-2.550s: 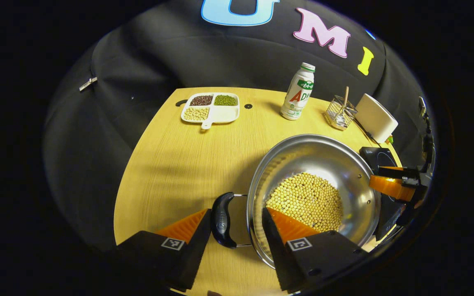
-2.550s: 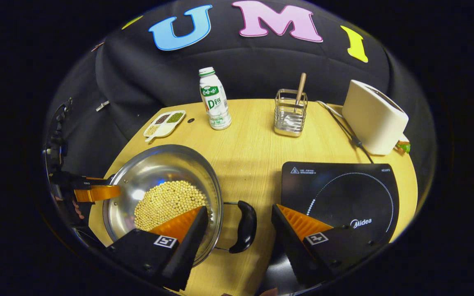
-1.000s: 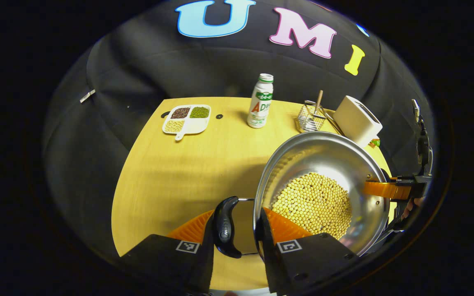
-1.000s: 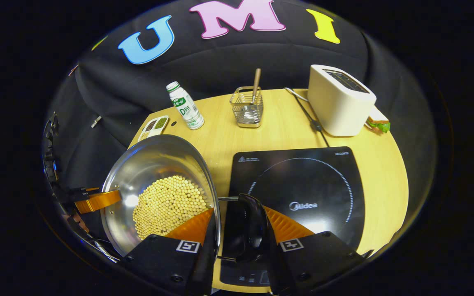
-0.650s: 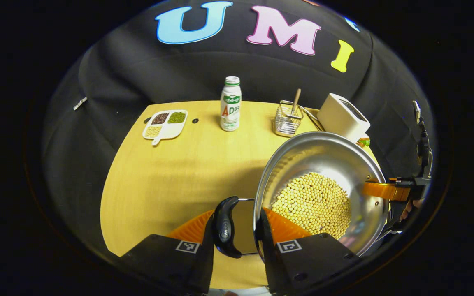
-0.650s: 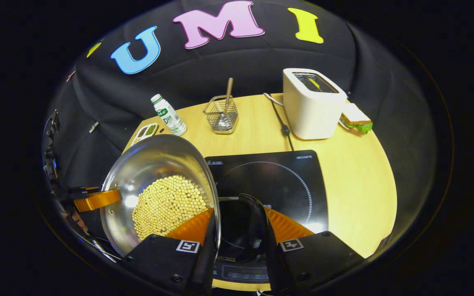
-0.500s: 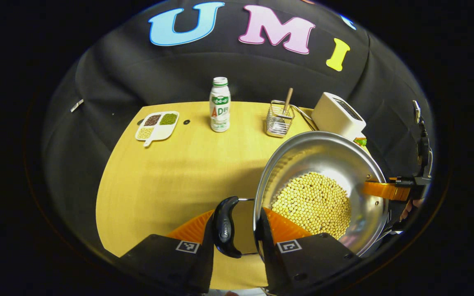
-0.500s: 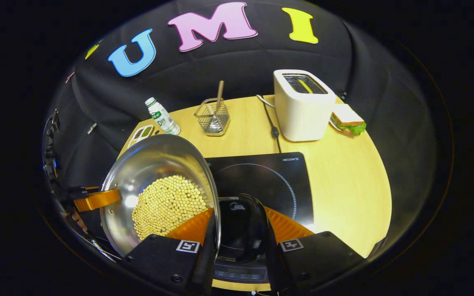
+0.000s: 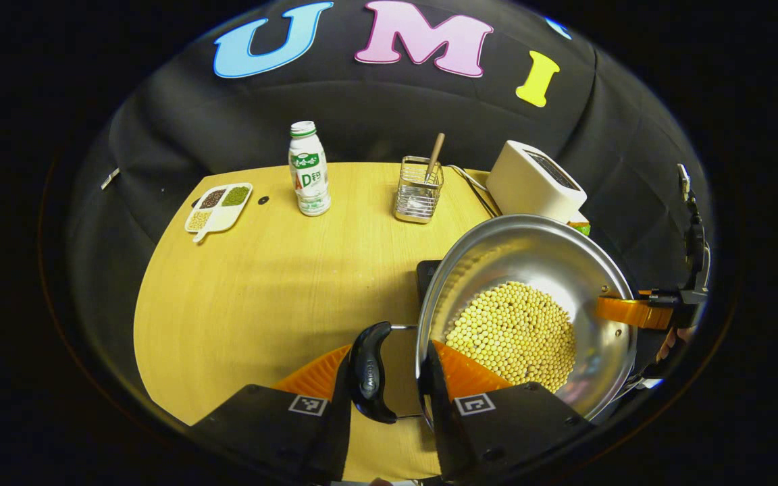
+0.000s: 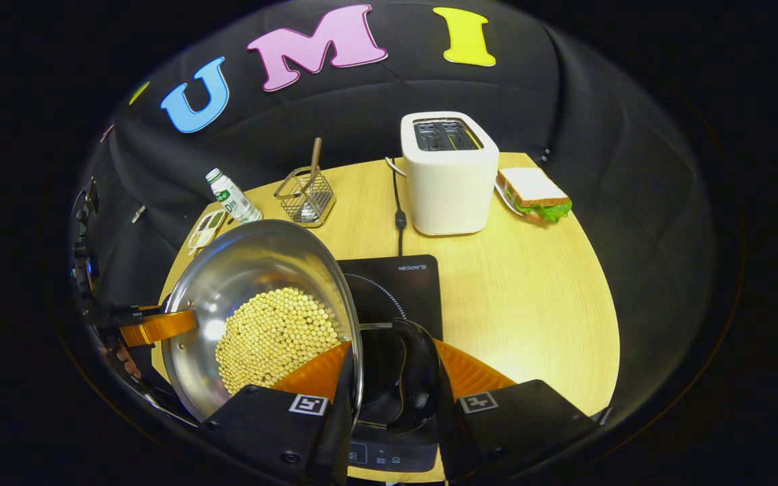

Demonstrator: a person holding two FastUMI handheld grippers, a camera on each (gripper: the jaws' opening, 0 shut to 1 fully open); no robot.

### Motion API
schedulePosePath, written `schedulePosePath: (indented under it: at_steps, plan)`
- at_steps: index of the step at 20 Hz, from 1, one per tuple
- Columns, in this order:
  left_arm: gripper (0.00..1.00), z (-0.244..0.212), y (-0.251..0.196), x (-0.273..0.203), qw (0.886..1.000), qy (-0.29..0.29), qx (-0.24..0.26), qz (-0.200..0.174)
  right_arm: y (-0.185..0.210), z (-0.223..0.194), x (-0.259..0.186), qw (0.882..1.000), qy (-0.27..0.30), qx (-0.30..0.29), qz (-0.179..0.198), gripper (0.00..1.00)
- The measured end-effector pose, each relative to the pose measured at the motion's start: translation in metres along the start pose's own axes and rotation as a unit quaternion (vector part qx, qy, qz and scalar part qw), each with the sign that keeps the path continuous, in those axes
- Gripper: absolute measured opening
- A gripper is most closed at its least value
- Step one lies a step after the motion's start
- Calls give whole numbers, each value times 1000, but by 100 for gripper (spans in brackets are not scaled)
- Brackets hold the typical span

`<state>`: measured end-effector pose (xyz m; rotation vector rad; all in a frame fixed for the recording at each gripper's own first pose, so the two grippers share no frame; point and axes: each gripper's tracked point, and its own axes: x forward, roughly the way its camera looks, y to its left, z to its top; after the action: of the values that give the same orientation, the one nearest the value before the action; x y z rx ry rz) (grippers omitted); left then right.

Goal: First push the handle of the pot to place it horizontally, then grasp the pot with both hands and set it on the induction cooktop.

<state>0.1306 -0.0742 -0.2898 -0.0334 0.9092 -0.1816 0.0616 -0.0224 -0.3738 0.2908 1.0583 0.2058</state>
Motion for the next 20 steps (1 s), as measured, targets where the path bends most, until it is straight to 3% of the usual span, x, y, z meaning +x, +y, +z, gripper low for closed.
schedulePosePath:
  at_steps: [7,8,13,14,15,19,20]
  plan:
    - [54,-2,-18,29,1000,7,1,6,-25,-3,23,1000,10,1,0,51]
    - [54,-3,-19,33,1000,9,0,6,-28,-3,25,1000,11,1,0,55]
    - [54,-7,-22,45,1000,15,-2,9,-32,-6,36,1000,18,0,-1,55]
    - [54,-9,-23,47,1000,16,-2,9,-33,-7,36,1000,18,0,-1,51]
    - [54,-4,-24,49,1000,9,1,10,-34,-7,39,1000,17,2,1,55]
    - [55,-6,-23,47,1000,12,-3,9,-37,-8,38,1000,17,7,4,52]
    - [55,-7,-23,47,1000,13,-4,10,-37,-7,40,1000,16,7,3,57]
